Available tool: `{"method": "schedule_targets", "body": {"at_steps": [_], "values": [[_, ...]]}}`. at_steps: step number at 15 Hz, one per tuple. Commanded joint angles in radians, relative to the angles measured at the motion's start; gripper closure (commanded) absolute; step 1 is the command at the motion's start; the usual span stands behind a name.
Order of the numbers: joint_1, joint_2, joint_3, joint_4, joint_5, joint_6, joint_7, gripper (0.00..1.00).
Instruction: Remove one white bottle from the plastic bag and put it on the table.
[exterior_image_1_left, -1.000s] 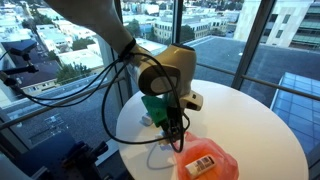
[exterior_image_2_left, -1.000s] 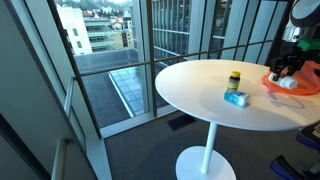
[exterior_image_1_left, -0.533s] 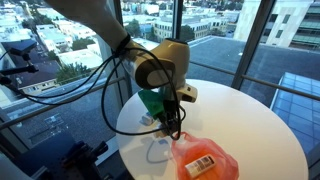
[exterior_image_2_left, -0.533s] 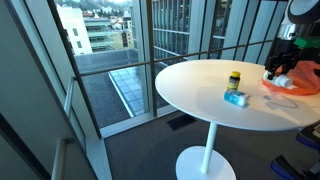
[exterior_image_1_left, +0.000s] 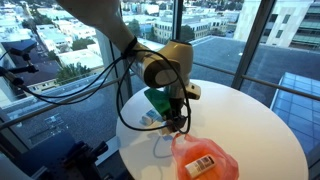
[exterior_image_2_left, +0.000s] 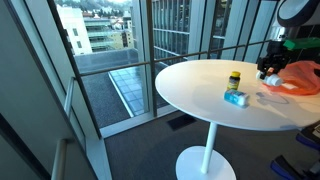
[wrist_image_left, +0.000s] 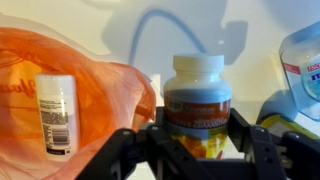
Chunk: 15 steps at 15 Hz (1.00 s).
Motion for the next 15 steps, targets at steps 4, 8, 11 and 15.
{"method": "schedule_targets", "body": {"at_steps": [4, 8, 11, 15], "values": [[-0.029, 0.172, 0.017, 0.164, 0.046, 0.014, -0.021, 0.64], [-0.052, 0.224, 0.031, 0.222, 0.092, 0.001, -0.026, 0.64], [-0.061, 0.232, 0.038, 0.236, 0.112, -0.004, -0.025, 0.64], [-0.064, 0.213, 0.036, 0.225, 0.123, -0.013, -0.018, 0.12]]}}
